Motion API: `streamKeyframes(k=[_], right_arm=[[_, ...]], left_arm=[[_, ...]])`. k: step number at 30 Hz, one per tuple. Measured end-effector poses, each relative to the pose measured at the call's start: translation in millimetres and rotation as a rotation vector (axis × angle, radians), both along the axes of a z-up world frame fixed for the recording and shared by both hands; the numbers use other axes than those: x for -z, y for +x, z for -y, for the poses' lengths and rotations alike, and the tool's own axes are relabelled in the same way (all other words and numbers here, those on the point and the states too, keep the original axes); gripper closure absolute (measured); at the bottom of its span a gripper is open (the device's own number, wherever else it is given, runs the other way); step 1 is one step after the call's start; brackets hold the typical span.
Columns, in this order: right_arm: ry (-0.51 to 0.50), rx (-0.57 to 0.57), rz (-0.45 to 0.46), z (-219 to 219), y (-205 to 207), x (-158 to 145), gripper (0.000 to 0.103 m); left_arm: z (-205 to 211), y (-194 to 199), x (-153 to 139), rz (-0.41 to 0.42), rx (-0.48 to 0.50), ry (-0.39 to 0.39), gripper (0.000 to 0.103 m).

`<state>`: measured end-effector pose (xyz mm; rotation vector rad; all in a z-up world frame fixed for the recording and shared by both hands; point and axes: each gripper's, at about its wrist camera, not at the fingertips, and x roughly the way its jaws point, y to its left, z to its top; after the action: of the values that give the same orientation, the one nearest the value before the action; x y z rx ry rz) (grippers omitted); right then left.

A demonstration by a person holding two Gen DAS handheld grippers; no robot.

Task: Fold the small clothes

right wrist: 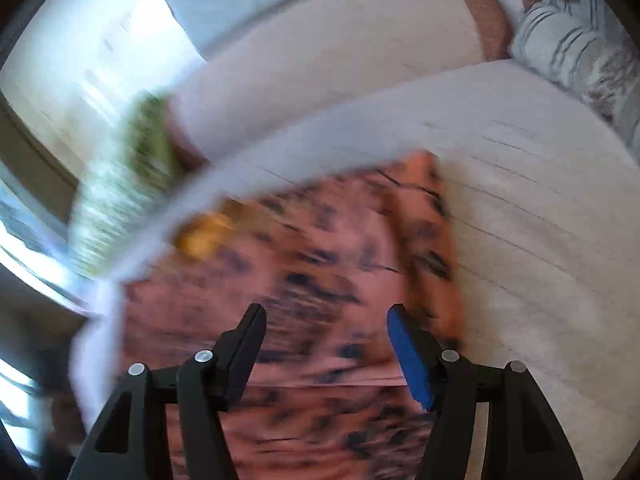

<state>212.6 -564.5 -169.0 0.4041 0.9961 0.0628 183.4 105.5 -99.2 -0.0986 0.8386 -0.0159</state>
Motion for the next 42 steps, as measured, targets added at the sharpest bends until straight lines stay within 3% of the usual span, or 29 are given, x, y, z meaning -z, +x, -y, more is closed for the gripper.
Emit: streamKeyframes(k=[1,2,3,4,7,8,9,11,12,13,15,17,20,21,22,23,24,25,27,30,34,36,38,39,42], right_arm=[[-0.002,-0.001,-0.032,0,2,12,0.043],[-0.005,-0.009,-0.043,3,1,19,0.056],[-0.054,-0.021,-0.044,-2,-2,16,0.084],[-0.031,-0.039,-0.050,-3,-3,13,0.084],[-0.134,-0.068,0.022,-23,-14,-14,0.084],[-0.138,-0.061,0.024,-27,-15,-17,0.083],[-0.131,-0.044,-0.025,-22,-14,-3,0.077],[-0.118,-0.060,-0.140,-19,-2,21,0.075],[-0.114,-0.053,-0.081,-16,-8,13,0.070],[-0.119,-0.046,-0.052,-13,-14,3,0.050],[-0.145,-0.015,0.013,-11,-21,-14,0.019],[-0.185,-0.009,0.065,-15,-22,-26,0.019],[-0.169,-0.028,0.082,-15,-31,-37,0.019],[-0.159,-0.032,0.079,-15,-32,-38,0.019],[-0.157,-0.035,0.078,-14,-34,-39,0.019],[-0.158,-0.036,0.079,-22,-32,-38,0.019],[-0.155,-0.039,0.083,-23,-34,-40,0.019],[-0.152,-0.041,0.087,-24,-35,-44,0.019],[-0.153,-0.046,0.104,-41,-29,-49,0.019],[-0.153,-0.056,0.125,-48,-26,-50,0.019],[-0.127,-0.076,0.003,-50,-9,-27,0.019],[-0.127,-0.075,0.026,-50,-6,-28,0.019],[-0.124,-0.073,0.038,-49,-3,-31,0.019],[-0.105,-0.064,0.045,-47,3,-31,0.019],[-0.110,-0.018,0.046,-36,20,-29,0.019]], left_arm=[[0,1,8,-0.037,0.006,0.019,0.052],[2,3,22,-0.107,0.017,0.049,0.062],[3,6,37,-0.179,0.026,0.071,0.100],[0,9,50,-0.223,0.004,0.097,0.103],[-4,7,53,-0.165,-0.048,0.178,0.102],[-6,7,52,-0.171,-0.059,0.162,0.102],[-7,7,49,-0.182,-0.067,0.150,0.102],[-11,2,33,-0.174,-0.051,0.069,0.100],[-12,-4,25,-0.144,-0.029,0.032,0.091],[-8,-11,16,-0.117,0.015,0.015,0.072],[4,-20,9,-0.091,0.059,0.031,0.046],[25,-31,8,-0.053,0.122,0.100,0.045],[48,-29,25,-0.091,0.174,0.221,0.047],[50,-21,40,-0.143,0.150,0.272,0.060],[44,-13,49,-0.180,0.155,0.242,0.066],[39,-12,49,-0.179,0.143,0.197,0.068],[35,-13,41,-0.158,0.117,0.182,0.090],[32,-17,30,-0.111,0.081,0.177,0.092],[20,-22,19,-0.067,0.028,0.115,0.092],[-3,-10,55,-0.203,-0.019,0.005,0.091],[-3,-16,36,-0.180,-0.009,-0.034,0.071],[-4,-20,17,-0.133,0.002,-0.022,0.071],[0,-18,-8,-0.018,0.011,0.022,0.068],[1,-13,-12,-0.002,0.027,0.025,0.059],[11,11,-5,-0.004,0.072,0.075,0.057]])
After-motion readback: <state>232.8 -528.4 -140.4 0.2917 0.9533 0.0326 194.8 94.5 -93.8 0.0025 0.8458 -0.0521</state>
